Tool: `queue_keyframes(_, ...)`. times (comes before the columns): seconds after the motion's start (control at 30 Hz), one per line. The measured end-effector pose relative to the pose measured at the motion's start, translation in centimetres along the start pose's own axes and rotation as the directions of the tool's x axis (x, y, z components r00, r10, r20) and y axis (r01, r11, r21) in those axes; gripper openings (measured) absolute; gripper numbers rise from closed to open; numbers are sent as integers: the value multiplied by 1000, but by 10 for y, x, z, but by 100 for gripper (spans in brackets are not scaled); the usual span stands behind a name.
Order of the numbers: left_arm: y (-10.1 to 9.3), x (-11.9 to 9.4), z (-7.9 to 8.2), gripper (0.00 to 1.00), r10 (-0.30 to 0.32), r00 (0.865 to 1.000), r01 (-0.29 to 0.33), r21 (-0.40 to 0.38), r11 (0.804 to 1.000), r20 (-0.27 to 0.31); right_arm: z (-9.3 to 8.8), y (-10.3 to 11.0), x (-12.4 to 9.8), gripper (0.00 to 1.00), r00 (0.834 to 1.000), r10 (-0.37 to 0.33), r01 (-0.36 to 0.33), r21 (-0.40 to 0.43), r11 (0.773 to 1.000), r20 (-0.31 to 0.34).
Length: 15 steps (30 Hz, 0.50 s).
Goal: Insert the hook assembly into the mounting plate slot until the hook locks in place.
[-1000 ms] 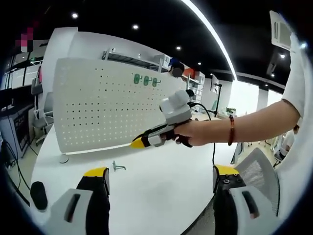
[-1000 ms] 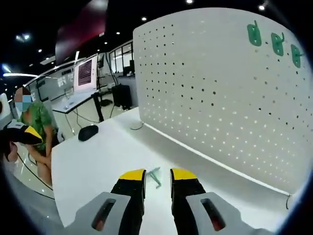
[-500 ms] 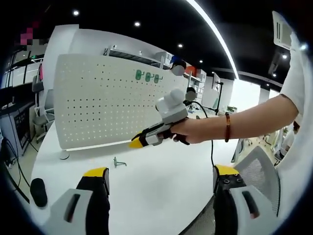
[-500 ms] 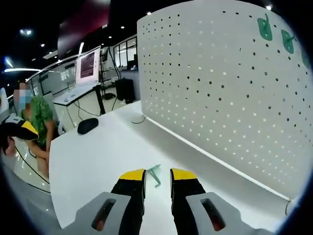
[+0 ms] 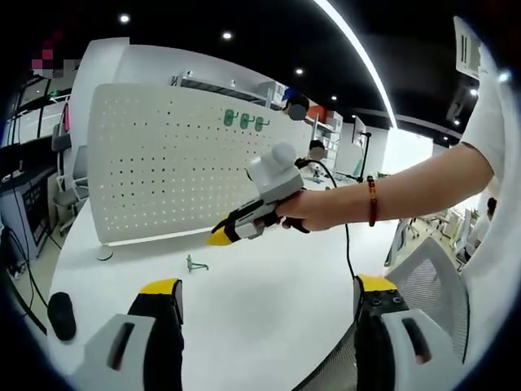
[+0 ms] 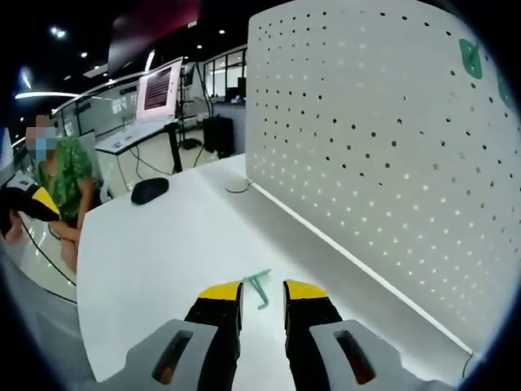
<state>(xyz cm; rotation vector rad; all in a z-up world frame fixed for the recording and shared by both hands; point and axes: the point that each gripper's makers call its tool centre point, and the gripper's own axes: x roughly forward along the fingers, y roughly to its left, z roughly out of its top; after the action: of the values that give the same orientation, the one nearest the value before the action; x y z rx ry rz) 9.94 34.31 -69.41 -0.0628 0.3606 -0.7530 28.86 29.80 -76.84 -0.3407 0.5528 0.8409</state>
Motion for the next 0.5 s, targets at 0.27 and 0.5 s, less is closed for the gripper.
queue_keyframes(0.27, 5, -1, -5, 85, -2, 1000, 2, -5, 1000, -24, 0, 2, 11, 19, 999, 18, -19, -34, 999, -27)
queue_keyframes(0.5, 7, 0, -5, 85, -9, 1000, 9, 3, 1000, -17, -9, 9, 23, 21, 996, 40, -47, -89, 995, -74)
